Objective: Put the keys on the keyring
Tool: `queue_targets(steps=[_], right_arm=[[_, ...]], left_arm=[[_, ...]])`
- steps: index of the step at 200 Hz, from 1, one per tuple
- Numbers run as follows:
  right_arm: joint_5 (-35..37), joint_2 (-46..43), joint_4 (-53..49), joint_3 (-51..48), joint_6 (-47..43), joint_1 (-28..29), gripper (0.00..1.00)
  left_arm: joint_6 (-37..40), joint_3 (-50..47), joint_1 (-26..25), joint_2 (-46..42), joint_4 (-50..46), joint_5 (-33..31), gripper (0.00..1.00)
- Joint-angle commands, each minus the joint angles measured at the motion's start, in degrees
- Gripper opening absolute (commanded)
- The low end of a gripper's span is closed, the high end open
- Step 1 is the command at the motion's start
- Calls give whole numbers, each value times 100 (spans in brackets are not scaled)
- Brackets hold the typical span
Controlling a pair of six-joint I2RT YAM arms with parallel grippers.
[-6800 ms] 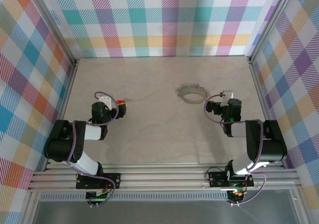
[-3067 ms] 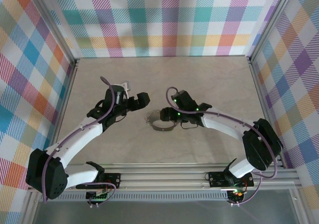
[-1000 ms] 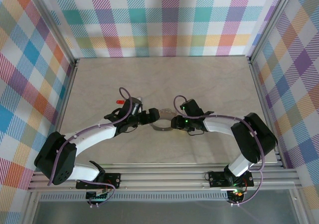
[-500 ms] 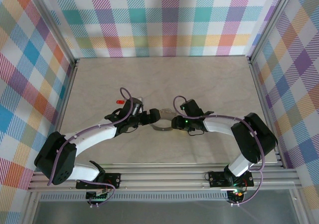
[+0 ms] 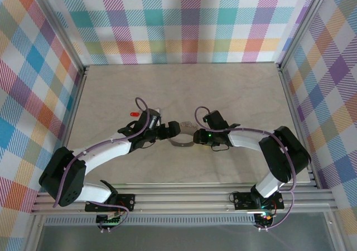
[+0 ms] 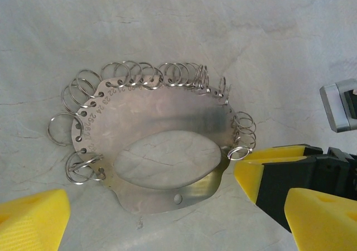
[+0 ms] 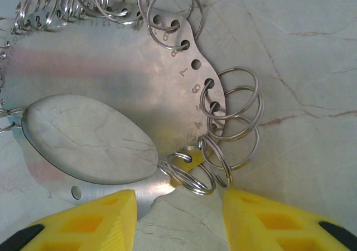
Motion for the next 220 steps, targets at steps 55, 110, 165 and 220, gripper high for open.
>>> queue_targets(steps=[55, 110, 165, 220], right_arm=[[-405, 111, 210, 187, -140, -62, 42], [-786, 58, 322, 222, -126, -62, 34], [-654, -401, 165, -86, -11, -62, 37], [-335, -829, -78, -352, 103, -55, 43]], left_arm=[[84, 186, -118, 10, 93, -5, 98], [84, 187, -130, 27, 111, -1, 98], [92, 187, -137, 15, 119, 2, 98], [96, 186, -143, 42, 170, 10, 98]])
